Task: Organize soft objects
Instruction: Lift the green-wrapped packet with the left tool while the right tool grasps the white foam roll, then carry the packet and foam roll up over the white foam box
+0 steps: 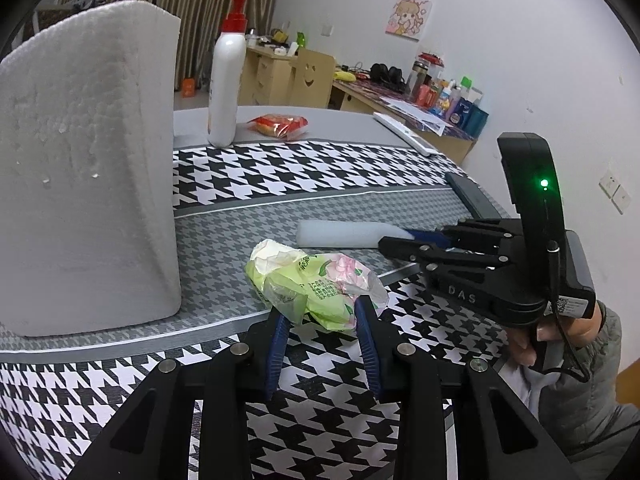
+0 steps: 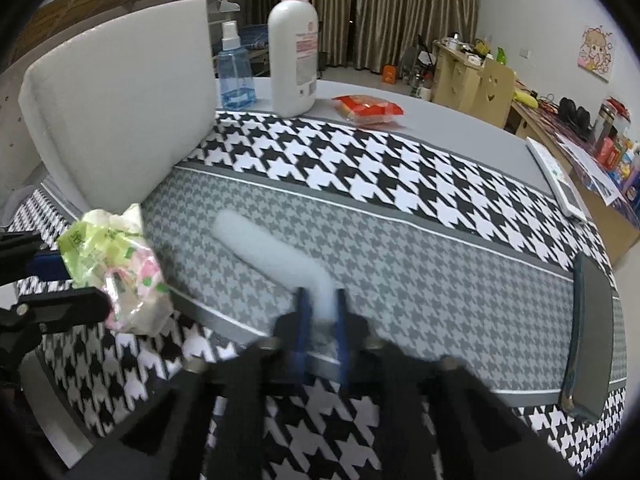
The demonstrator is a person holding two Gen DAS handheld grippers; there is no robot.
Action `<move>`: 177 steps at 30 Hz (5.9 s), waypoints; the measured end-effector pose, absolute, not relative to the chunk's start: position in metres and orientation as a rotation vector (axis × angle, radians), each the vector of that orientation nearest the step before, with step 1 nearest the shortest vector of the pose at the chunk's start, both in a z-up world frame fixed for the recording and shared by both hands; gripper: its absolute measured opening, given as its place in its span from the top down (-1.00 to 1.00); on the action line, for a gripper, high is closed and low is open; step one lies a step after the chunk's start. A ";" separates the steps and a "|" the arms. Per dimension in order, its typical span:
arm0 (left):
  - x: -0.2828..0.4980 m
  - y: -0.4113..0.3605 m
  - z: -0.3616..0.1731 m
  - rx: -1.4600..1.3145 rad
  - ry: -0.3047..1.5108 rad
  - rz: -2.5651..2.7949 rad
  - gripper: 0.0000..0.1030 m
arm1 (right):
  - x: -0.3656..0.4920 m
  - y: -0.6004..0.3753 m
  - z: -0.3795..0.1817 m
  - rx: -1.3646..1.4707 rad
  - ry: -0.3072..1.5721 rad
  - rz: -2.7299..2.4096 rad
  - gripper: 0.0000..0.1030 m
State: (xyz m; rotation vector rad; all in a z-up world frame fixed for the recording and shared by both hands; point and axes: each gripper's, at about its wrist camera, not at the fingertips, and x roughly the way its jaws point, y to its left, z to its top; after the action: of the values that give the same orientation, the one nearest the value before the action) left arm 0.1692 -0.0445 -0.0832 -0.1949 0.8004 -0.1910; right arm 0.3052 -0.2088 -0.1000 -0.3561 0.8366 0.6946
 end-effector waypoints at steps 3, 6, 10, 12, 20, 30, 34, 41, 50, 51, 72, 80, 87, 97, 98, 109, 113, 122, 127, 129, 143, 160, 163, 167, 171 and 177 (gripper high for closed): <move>0.167 -0.043 -0.081 -0.197 0.793 -0.190 0.32 | 0.301 -0.210 -0.097 -0.331 0.832 0.704 0.84; 0.165 -0.041 -0.077 -0.197 0.783 -0.185 0.32 | 0.297 -0.217 -0.088 -0.276 0.824 0.720 0.84; 0.161 -0.041 -0.071 -0.193 0.763 -0.180 0.32 | 0.290 -0.221 -0.074 -0.228 0.792 0.732 0.84; 0.160 -0.040 -0.068 -0.191 0.754 -0.180 0.32 | 0.284 -0.222 -0.069 -0.211 0.779 0.742 0.84; 0.153 -0.038 -0.058 -0.175 0.722 -0.167 0.32 | 0.272 -0.228 -0.055 -0.159 0.737 0.743 0.84; 0.147 -0.037 -0.044 -0.148 0.673 -0.164 0.32 | 0.258 -0.233 -0.035 -0.122 0.670 0.729 0.84; 0.143 -0.036 -0.040 -0.135 0.656 -0.162 0.32 | 0.253 -0.232 -0.030 -0.124 0.643 0.727 0.84; 0.142 -0.035 -0.034 -0.121 0.636 -0.161 0.32 | 0.247 -0.233 -0.022 -0.110 0.613 0.730 0.84; 0.137 -0.035 -0.024 -0.098 0.601 -0.163 0.32 | 0.242 -0.235 -0.013 -0.091 0.569 0.715 0.84; 0.137 -0.035 -0.023 -0.095 0.596 -0.161 0.32 | 0.241 -0.235 -0.011 -0.091 0.564 0.716 0.84; 0.135 -0.026 0.008 -0.063 0.498 -0.148 0.32 | 0.228 -0.235 0.015 -0.075 0.463 0.702 0.83; 0.134 -0.025 0.016 -0.054 0.474 -0.141 0.32 | 0.226 -0.233 0.022 -0.072 0.438 0.709 0.83; 0.133 -0.024 0.021 -0.055 0.456 -0.131 0.32 | 0.226 -0.233 0.028 -0.065 0.421 0.710 0.83; 0.129 -0.018 0.030 -0.058 0.422 -0.110 0.32 | 0.224 -0.228 0.036 -0.061 0.395 0.723 0.83; 0.130 -0.017 0.031 -0.058 0.419 -0.106 0.32 | 0.224 -0.227 0.037 -0.060 0.393 0.724 0.83; 0.130 -0.007 0.037 -0.057 0.399 -0.064 0.32 | 0.227 -0.217 0.047 -0.047 0.379 0.753 0.83; 0.129 -0.003 0.040 -0.056 0.391 -0.049 0.32 | 0.230 -0.210 0.050 -0.046 0.377 0.764 0.83; 0.129 0.009 0.044 -0.065 0.380 -0.016 0.32 | 0.230 -0.198 0.054 -0.052 0.373 0.791 0.83; 0.128 0.017 0.045 -0.068 0.378 0.007 0.32 | 0.231 -0.190 0.055 -0.053 0.371 0.814 0.83; 0.126 0.020 0.047 -0.067 0.374 0.015 0.32 | 0.232 -0.185 0.056 -0.052 0.374 0.824 0.83; 0.120 0.045 0.050 -0.075 0.356 0.103 0.32 | 0.233 -0.157 0.056 -0.064 0.387 0.879 0.83; 0.110 0.071 0.048 -0.090 0.348 0.184 0.32 | 0.231 -0.119 0.058 -0.098 0.410 0.931 0.83; 0.106 0.076 0.047 -0.095 0.346 0.192 0.32 | 0.231 -0.110 0.057 -0.110 0.414 0.933 0.83; 0.103 0.084 0.047 -0.100 0.343 0.212 0.32 | 0.231 -0.100 0.056 -0.123 0.425 0.943 0.83; 0.100 0.090 0.047 -0.107 0.338 0.225 0.32 | 0.229 -0.091 0.056 -0.128 0.431 0.961 0.83; 0.096 0.099 0.046 -0.119 0.338 0.242 0.32 | 0.231 -0.078 0.054 -0.142 0.447 0.966 0.83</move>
State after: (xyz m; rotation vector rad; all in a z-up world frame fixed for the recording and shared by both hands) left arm 0.0961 0.0992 0.0460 -0.1192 0.3384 0.2424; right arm 0.2312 -0.0777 0.0540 -0.1423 0.4470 0.9662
